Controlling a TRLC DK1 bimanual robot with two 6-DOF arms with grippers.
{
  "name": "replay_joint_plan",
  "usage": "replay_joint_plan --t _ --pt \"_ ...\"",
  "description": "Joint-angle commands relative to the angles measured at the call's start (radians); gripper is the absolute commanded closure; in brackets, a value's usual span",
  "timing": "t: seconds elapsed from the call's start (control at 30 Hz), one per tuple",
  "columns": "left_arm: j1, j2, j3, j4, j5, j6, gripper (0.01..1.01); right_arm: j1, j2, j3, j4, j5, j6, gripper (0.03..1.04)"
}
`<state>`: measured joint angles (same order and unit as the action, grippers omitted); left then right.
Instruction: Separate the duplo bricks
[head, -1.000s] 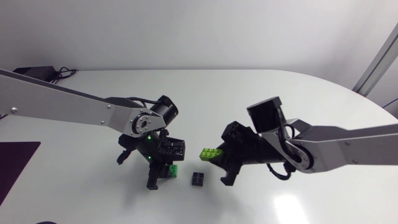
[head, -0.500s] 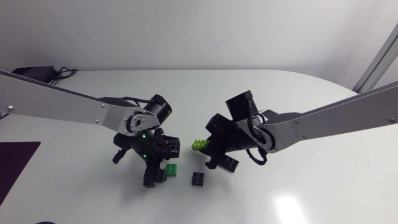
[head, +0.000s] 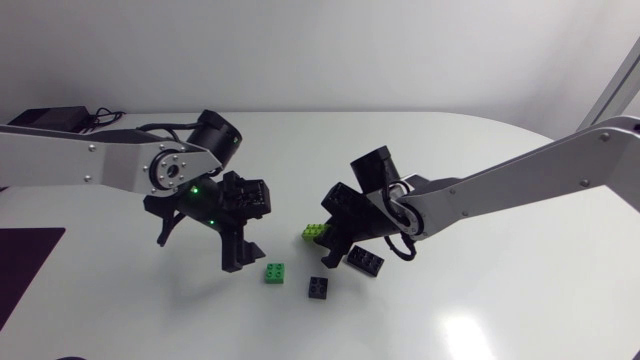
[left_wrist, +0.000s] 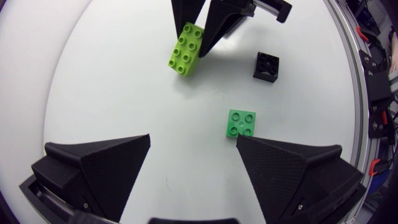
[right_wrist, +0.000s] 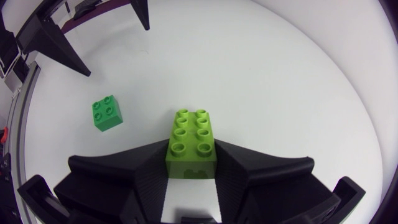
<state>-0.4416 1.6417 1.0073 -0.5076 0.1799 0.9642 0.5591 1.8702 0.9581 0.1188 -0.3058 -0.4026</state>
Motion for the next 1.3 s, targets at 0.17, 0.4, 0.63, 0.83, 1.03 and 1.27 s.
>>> replay_joint_plan --t 0.17,0.4,0.63,0.83,1.03,1.27 --pt "0.017 -0.059 -0.061 0.023 0.009 -0.053 0.049 0.012 0.024 0.013 -0.004 0.007 0.031 0.35" --pt "0.05 -0.097 -0.078 0.027 0.012 -0.064 0.049 0.022 0.02 0.014 -0.015 0.008 0.033 0.2" --pt "0.075 -0.135 -0.084 0.032 0.018 -0.085 0.049 0.027 -0.023 0.002 -0.016 0.023 0.041 0.12" --pt "0.098 -0.195 -0.076 0.038 0.018 -0.116 0.049 0.03 -0.138 -0.035 -0.016 0.073 0.05 0.08" --pt "0.101 -0.256 -0.091 0.038 0.018 -0.168 0.049 0.021 -0.26 -0.085 -0.041 0.102 0.073 0.08" --pt "0.104 -0.324 -0.115 0.038 0.018 -0.262 0.049 -0.008 -0.448 -0.185 -0.062 0.154 0.116 0.08"
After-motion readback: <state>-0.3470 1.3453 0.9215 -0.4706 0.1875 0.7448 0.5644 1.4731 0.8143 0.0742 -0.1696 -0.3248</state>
